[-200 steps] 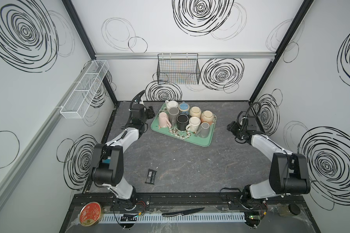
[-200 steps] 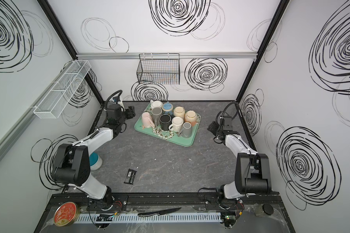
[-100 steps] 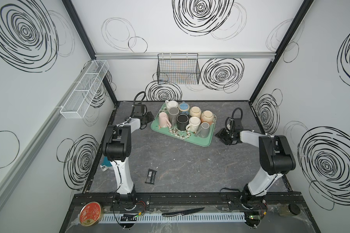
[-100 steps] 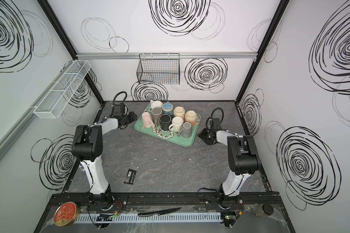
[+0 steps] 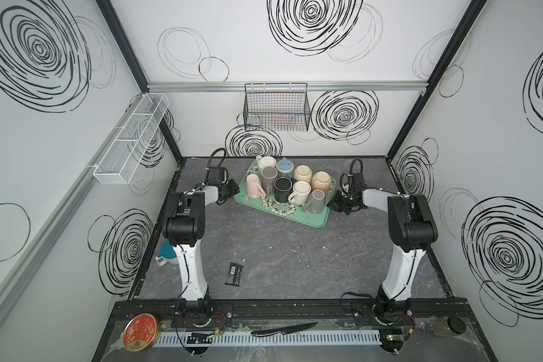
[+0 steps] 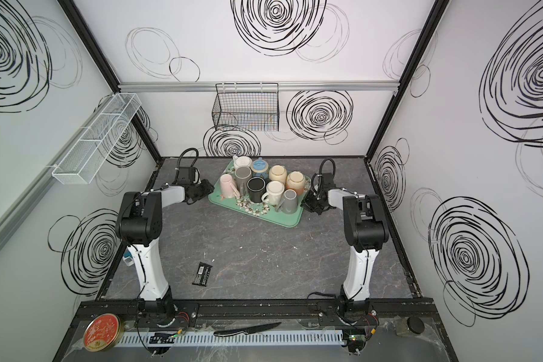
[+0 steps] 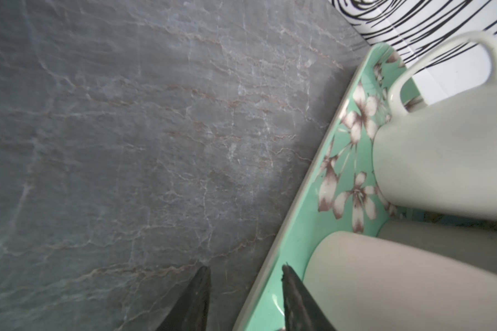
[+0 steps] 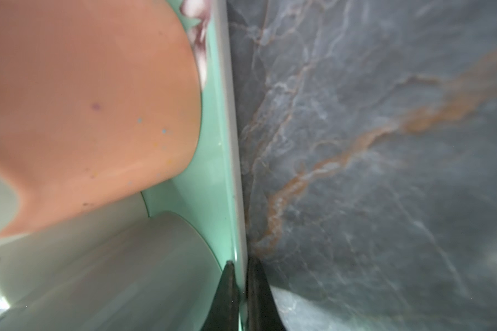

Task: Turn the mug right side up
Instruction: Move the tray to the top-center of the table.

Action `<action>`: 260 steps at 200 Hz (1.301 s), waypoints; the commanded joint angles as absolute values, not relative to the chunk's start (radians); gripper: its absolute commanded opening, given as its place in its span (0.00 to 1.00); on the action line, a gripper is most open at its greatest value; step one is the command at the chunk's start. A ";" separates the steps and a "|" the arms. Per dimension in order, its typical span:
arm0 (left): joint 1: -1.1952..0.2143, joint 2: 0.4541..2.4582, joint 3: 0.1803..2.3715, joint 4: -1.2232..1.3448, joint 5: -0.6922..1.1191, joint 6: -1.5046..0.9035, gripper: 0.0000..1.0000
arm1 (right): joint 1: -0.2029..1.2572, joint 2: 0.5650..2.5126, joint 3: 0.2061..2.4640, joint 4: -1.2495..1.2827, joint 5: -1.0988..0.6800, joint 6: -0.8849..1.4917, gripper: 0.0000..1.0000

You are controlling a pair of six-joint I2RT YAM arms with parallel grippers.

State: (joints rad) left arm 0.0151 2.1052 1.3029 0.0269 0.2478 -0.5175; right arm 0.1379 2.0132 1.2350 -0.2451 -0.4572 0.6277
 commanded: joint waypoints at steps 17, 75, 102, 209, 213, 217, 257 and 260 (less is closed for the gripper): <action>0.060 2.088 1.224 0.039 0.252 -0.544 0.39 | 0.197 2.164 1.377 -0.265 -0.449 0.603 0.00; 0.144 1.993 1.053 0.055 0.200 -0.549 0.36 | 0.286 2.314 1.586 -0.328 -0.469 0.559 0.00; 0.193 1.930 0.949 0.082 0.168 -0.558 0.36 | 0.326 2.385 1.703 -0.377 -0.479 0.523 0.00; 0.218 1.978 1.258 -0.070 0.159 -0.489 0.53 | 0.329 2.436 1.805 -0.444 -0.431 0.506 0.00; 0.218 1.993 1.283 -0.084 0.161 -0.482 0.55 | 0.329 2.438 1.805 -0.444 -0.431 0.507 0.00; 0.218 2.008 1.308 -0.093 0.166 -0.473 0.55 | 0.327 2.438 1.804 -0.444 -0.432 0.507 0.00; 0.211 2.162 1.512 -0.188 0.250 -0.428 0.55 | 0.328 2.452 1.812 -0.448 -0.445 0.506 0.00; 0.210 2.171 1.525 -0.194 0.255 -0.428 0.55 | 0.328 2.454 1.813 -0.449 -0.446 0.506 0.00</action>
